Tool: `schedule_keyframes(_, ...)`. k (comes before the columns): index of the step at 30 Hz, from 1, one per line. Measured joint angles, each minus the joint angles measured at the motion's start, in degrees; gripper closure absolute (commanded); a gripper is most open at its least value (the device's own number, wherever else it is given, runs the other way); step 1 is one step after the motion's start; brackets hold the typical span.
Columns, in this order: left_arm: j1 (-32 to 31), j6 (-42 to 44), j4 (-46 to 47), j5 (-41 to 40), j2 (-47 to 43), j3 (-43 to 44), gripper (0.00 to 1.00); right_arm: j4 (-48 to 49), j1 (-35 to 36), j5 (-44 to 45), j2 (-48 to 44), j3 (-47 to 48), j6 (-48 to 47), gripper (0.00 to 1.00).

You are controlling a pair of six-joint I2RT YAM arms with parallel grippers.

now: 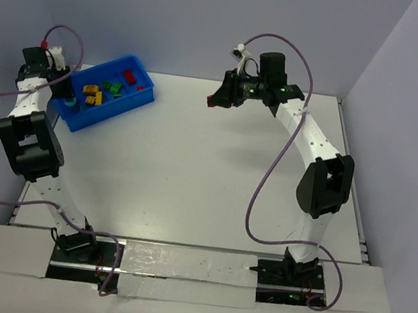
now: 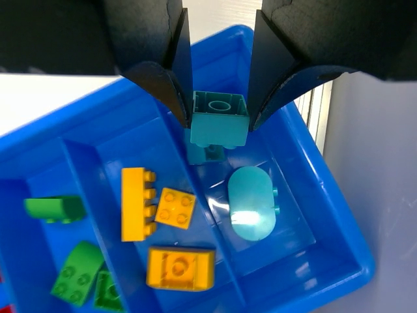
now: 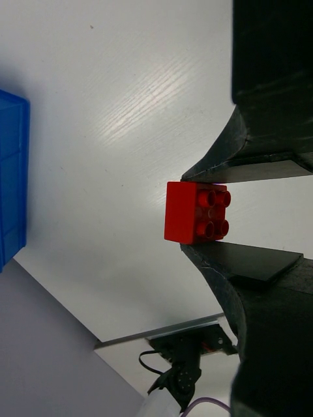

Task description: Sort the legos into containers by color

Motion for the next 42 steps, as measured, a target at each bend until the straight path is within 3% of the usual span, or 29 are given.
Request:
schedule_keyframes(3, 0.00, 0.32, -0.50, -0.84, 1.32, 0.30, 0.72, -0.23, 0.00, 0.07, 0.01, 0.00, -0.16, 1.00)
schedule_keyframes(9, 0.00, 0.43, -1.34, -1.86, 3.18, 0.96, 0.46, -0.46, 0.00, 0.12, 0.02, 0.02, -0.22, 1.00)
schedule_keyframes(15, 0.00, 0.26, -1.76, -1.97, 3.66, 2.06, 0.28, -0.43, 0.18, 0.55, 0.02, 0.16, 0.02, 1.00)
schedule_keyframes(20, 0.08, -0.21, -1.58, 0.81, 3.44, 3.00, 0.27, 0.55, 0.49, 2.80, 0.02, 0.92, 2.85, 1.00)
schedule_keyframes(28, -0.68, -11.16, 6.67, 20.10, -4.52, -0.50, 0.27, 5.50, 0.71, 7.65, 0.60, 3.38, 17.65, 1.00)
schedule_keyframes(31, -4.60, -15.20, 11.20, 24.84, -10.35, -2.65, 0.27, 7.85, 1.03, 9.20, 1.23, 4.58, 24.07, 1.00)
schedule_keyframes(36, -17.40, -18.66, 20.01, 29.25, -18.33, -7.10, 0.27, 12.55, 1.40, 10.15, 2.92, 6.01, 33.45, 1.00)
schedule_keyframes(42, -25.91, -19.36, 33.50, 35.36, -22.98, -15.92, 0.25, 19.36, 1.40, 4.76, 4.80, 5.96, 39.02, 1.00)
